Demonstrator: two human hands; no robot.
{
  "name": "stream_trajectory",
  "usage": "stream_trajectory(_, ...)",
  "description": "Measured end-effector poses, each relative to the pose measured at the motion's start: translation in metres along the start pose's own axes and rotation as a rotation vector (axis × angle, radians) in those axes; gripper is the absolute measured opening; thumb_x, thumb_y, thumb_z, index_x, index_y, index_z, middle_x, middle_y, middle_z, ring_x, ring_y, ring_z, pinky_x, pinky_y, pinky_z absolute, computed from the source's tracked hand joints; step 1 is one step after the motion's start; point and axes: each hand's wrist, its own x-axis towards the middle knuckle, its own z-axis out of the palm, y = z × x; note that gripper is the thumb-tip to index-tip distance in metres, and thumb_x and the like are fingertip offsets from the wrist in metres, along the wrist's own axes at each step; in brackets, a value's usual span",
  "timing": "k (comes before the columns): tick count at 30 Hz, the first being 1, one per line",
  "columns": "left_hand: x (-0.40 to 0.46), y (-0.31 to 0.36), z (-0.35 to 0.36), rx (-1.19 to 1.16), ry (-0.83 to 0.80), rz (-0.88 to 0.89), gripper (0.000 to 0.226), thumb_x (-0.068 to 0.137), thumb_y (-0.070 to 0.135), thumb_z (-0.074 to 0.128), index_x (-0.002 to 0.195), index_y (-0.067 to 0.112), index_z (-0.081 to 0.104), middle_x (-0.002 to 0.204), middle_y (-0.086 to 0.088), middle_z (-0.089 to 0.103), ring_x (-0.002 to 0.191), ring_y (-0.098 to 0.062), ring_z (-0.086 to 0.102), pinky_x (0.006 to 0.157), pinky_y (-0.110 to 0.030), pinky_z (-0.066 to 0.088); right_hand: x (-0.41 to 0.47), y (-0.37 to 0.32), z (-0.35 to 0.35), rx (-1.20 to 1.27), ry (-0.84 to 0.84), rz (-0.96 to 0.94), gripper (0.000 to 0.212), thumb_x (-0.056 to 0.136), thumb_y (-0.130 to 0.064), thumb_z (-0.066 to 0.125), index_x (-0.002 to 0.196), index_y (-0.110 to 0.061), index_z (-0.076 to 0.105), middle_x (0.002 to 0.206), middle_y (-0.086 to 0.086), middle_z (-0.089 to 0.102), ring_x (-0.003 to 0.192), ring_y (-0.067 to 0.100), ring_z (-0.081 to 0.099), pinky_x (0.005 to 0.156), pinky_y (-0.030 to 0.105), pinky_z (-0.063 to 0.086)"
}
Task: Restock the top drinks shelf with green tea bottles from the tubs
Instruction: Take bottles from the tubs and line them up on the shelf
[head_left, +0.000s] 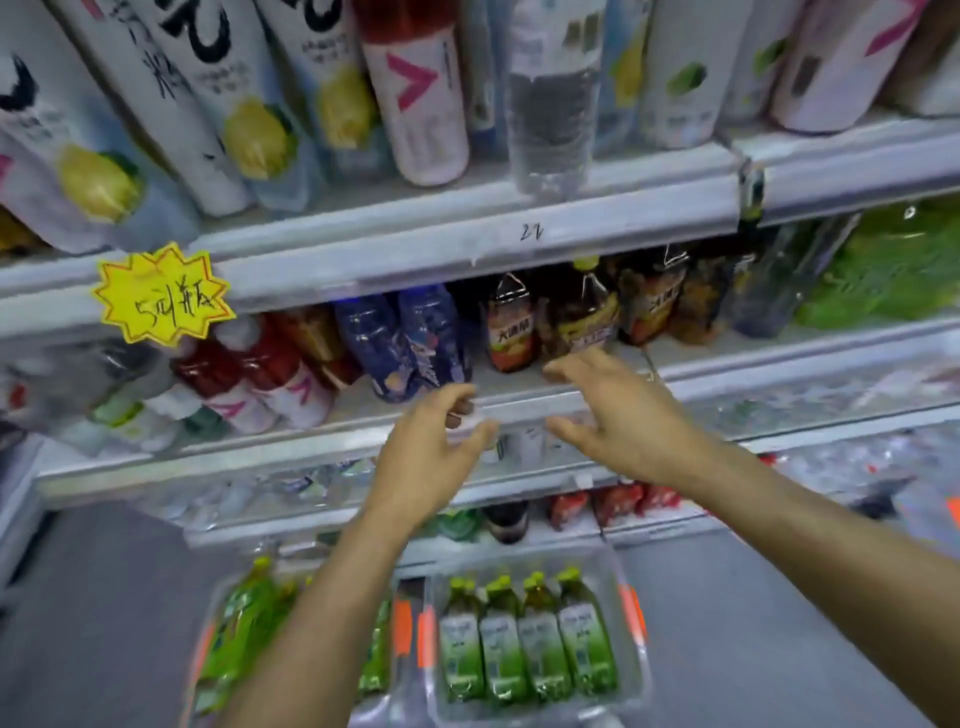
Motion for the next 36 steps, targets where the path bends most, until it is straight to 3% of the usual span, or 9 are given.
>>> stream_trajectory(5,-0.033,-0.108,0.070,-0.185,-0.204,-0.384,0.033,0.095,0.022,0.068,0.127,0.016,0.061,0.115,0.000,0.066,0.099,-0.014,0.060,0.089,-0.030,0.050,-0.014,0.037,0.127,0.120,-0.389,0.237,0.053,0.096,-0.042,0.057,0.141,-0.018,0.044,0.139,0.006,0.047,0.125,0.023,0.049,0.096,0.033,0.044)
stream_trajectory(8,-0.065,-0.161,0.116,-0.254,-0.290,-0.592,0.026,0.098,0.017,0.063,0.123,0.011,0.062,0.110,0.003,0.063,0.097,-0.013,0.057,0.076,-0.013,0.046,-0.038,0.060,0.199,0.220,-0.597,0.394,0.052,0.097,-0.038,0.058,0.141,-0.013,0.045,0.141,0.009,0.049,0.127,0.022,0.050,0.102,0.032,0.040)
stream_trajectory(10,-0.082,-0.191,0.148,-0.287,-0.289,-0.731,0.022,0.097,0.014,0.065,0.118,0.006,0.063,0.100,0.000,0.062,0.088,-0.012,0.057,0.065,-0.004,0.041,-0.057,0.075,0.241,0.263,-0.699,0.483,0.047,0.097,-0.033,0.059,0.137,-0.010,0.048,0.131,0.005,0.053,0.117,0.019,0.055,0.091,0.022,0.040)
stream_trajectory(15,-0.103,-0.253,0.221,-0.304,-0.375,-0.964,0.043,0.096,0.024,0.066,0.135,0.009,0.054,0.093,0.003,0.062,0.093,-0.018,0.058,0.079,-0.026,0.042,-0.094,0.113,0.329,0.260,-0.793,0.738,0.057,0.093,-0.027,0.066,0.139,-0.004,0.043,0.134,0.017,0.056,0.124,0.029,0.056,0.095,0.029,0.043)
stream_trajectory(18,-0.107,-0.285,0.262,-0.252,-0.391,-1.002,0.049,0.096,0.025,0.066,0.139,0.009,0.048,0.095,0.001,0.062,0.087,-0.017,0.060,0.074,-0.027,0.043,-0.108,0.134,0.378,0.244,-0.799,0.806,0.065,0.090,-0.029,0.067,0.141,-0.003,0.036,0.132,0.019,0.056,0.122,0.033,0.056,0.096,0.036,0.047)
stream_trajectory(22,-0.110,-0.322,0.318,-0.199,-0.408,-0.995,0.065,0.091,0.025,0.071,0.146,0.006,0.042,0.133,-0.018,0.059,0.121,-0.034,0.060,0.100,-0.039,0.048,-0.111,0.148,0.434,0.207,-0.756,0.831,0.073,0.089,-0.031,0.068,0.143,-0.003,0.027,0.136,0.021,0.047,0.127,0.037,0.050,0.099,0.040,0.045)
stream_trajectory(26,-0.117,-0.341,0.363,-0.077,-0.376,-0.935,0.073,0.077,0.039,0.070,0.139,0.005,0.049,0.132,-0.017,0.058,0.116,-0.033,0.061,0.095,-0.045,0.054,-0.109,0.153,0.478,0.147,-0.683,0.823,0.082,0.085,-0.032,0.068,0.146,-0.008,0.019,0.133,0.019,0.043,0.126,0.040,0.046,0.096,0.046,0.045)
stream_trajectory(31,-0.117,-0.319,0.378,0.205,-0.284,-0.837,0.077,0.089,0.021,0.065,0.154,0.005,0.028,0.142,-0.018,0.046,0.129,-0.035,0.047,0.098,-0.043,0.047,-0.111,0.160,0.508,0.129,-0.644,0.838,0.120,0.074,-0.034,0.079,0.154,-0.012,-0.008,0.141,0.017,0.037,0.129,0.037,0.041,0.093,0.047,0.046)
stream_trajectory(36,-0.116,-0.318,0.390,0.267,-0.320,-0.801,0.100,0.083,0.024,0.076,0.158,0.006,0.013,0.157,-0.016,0.036,0.137,-0.034,0.044,0.108,-0.044,0.045,-0.113,0.157,0.516,-0.003,-0.543,0.780,0.127,0.071,-0.035,0.082,0.153,-0.011,-0.012,0.133,0.018,0.038,0.119,0.036,0.044,0.081,0.044,0.049)
